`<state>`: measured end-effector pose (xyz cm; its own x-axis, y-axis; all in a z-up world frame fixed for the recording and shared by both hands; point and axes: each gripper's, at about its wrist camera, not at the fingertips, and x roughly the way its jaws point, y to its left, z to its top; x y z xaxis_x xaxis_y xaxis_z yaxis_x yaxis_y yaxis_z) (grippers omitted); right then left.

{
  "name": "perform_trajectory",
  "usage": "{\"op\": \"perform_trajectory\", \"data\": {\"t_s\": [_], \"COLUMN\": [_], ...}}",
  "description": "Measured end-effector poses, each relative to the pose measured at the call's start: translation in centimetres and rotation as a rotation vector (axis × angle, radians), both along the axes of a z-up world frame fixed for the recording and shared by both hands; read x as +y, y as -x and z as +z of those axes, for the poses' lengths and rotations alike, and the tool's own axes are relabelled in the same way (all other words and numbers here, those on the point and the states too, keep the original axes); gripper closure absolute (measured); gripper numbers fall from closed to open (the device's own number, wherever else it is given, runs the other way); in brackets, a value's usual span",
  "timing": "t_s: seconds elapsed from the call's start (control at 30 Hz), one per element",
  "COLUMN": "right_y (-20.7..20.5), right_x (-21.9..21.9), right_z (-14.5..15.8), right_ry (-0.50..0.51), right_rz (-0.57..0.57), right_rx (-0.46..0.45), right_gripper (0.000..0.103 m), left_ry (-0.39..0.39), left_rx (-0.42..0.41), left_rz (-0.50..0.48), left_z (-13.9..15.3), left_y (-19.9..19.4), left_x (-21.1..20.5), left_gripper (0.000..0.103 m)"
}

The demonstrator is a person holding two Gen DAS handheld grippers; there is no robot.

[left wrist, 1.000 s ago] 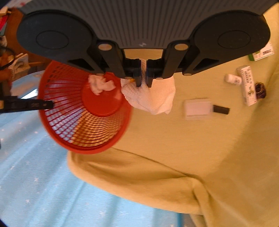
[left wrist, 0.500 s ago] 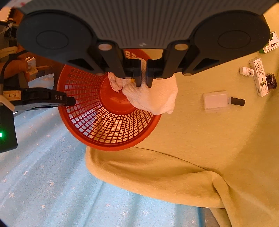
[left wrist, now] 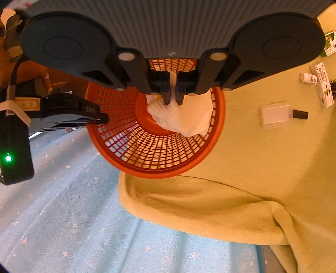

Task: Collect trash
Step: 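Carry the white cloth with the left gripper and release it into the basket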

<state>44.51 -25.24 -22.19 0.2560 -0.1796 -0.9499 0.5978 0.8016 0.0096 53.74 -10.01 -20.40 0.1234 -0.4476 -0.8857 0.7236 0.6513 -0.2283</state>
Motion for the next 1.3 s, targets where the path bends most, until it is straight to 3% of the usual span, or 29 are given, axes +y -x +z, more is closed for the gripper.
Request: {"op": "perform_trajectory", "data": {"t_s": [0.7,1.07,1.3], "right_y": [-0.1,-0.1,-0.2], "right_x": [0.2,-0.1,0.0], "right_z": [-0.1,-0.2,-0.2], "right_ry": [0.001,-0.003,0.001], "right_rz": [0.005,-0.015,-0.002], "right_rx": [0.001,0.006,0.017], "right_gripper": [0.095,0.095,0.095], "left_ry": [-0.008,-0.023,-0.088], "left_rx": [-0.011,-0.092,-0.106], "left_rz": [-0.004,0.068,0.14], "left_z": [0.4,1.8,0.3], "left_y": [0.2,-2.3,-4.4], "left_x": [-1.1,3.3,6.6], "left_gripper": [0.097,0.092,0.091]}}
